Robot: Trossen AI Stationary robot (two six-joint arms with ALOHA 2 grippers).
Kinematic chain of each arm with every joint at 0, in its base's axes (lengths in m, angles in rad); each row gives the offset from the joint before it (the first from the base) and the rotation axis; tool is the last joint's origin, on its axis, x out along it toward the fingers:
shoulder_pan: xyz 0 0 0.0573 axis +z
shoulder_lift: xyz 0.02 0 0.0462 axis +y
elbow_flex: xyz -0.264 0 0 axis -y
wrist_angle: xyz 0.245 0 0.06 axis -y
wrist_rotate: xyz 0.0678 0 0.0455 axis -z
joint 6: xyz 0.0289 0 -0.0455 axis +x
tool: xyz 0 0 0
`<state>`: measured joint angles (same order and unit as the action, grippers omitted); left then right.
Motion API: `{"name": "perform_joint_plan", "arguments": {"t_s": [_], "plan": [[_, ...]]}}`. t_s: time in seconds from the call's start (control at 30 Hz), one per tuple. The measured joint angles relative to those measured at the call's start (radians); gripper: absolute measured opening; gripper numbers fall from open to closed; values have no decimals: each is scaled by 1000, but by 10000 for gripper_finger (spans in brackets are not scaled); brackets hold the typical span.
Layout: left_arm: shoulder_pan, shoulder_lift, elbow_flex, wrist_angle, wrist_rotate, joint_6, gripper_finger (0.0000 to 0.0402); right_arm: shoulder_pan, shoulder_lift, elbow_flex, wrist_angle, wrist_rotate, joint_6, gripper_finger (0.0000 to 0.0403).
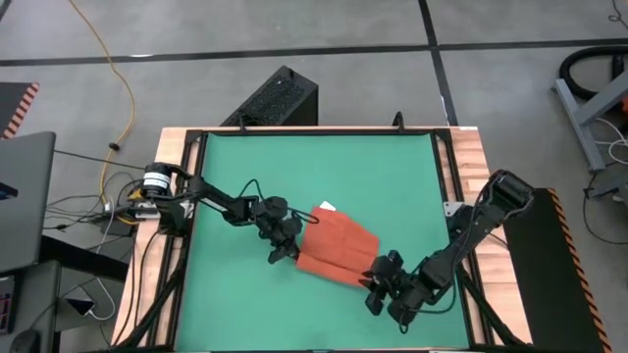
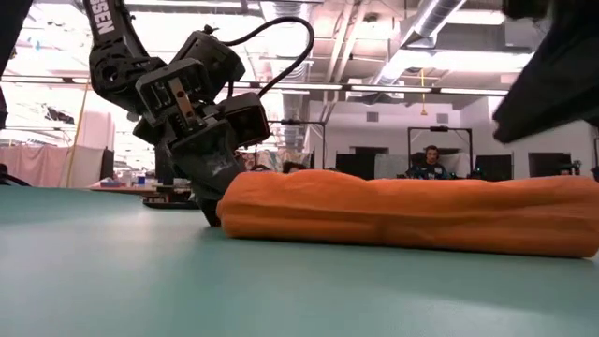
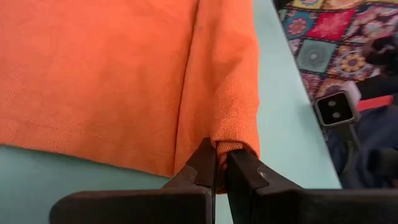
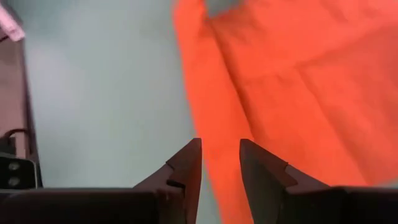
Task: Roll towel into tight, uniform cylinder
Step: Roll the orange towel
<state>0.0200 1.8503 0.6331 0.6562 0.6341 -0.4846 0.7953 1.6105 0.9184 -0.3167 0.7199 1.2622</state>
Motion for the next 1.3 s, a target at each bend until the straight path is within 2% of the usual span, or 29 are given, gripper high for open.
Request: {"name": "perform_joint_plan", "arguments": {"t_s": [0.07, 0.2, 0.37, 0.53, 0.83, 1.3], "plan": [[13, 0, 5, 9, 25, -10, 2, 17, 15, 0, 39, 40, -68, 130], [31, 0, 6, 9, 39, -21, 2, 14, 45, 0, 118, 47, -172, 123], [40, 0, 6, 16, 50, -36, 2, -32, 78, 0, 268, 47, -422, 120], [40, 0, 7, 17, 47, -46, 2, -102, 118, 0, 356, -41, -556, 120], [46, 0, 8, 14, 49, -62, 2, -175, 146, 1, 463, -147, -670, 120], [46, 0, 8, 8, 22, -69, 2, -256, 146, 1, 442, -221, -743, 120]]}}
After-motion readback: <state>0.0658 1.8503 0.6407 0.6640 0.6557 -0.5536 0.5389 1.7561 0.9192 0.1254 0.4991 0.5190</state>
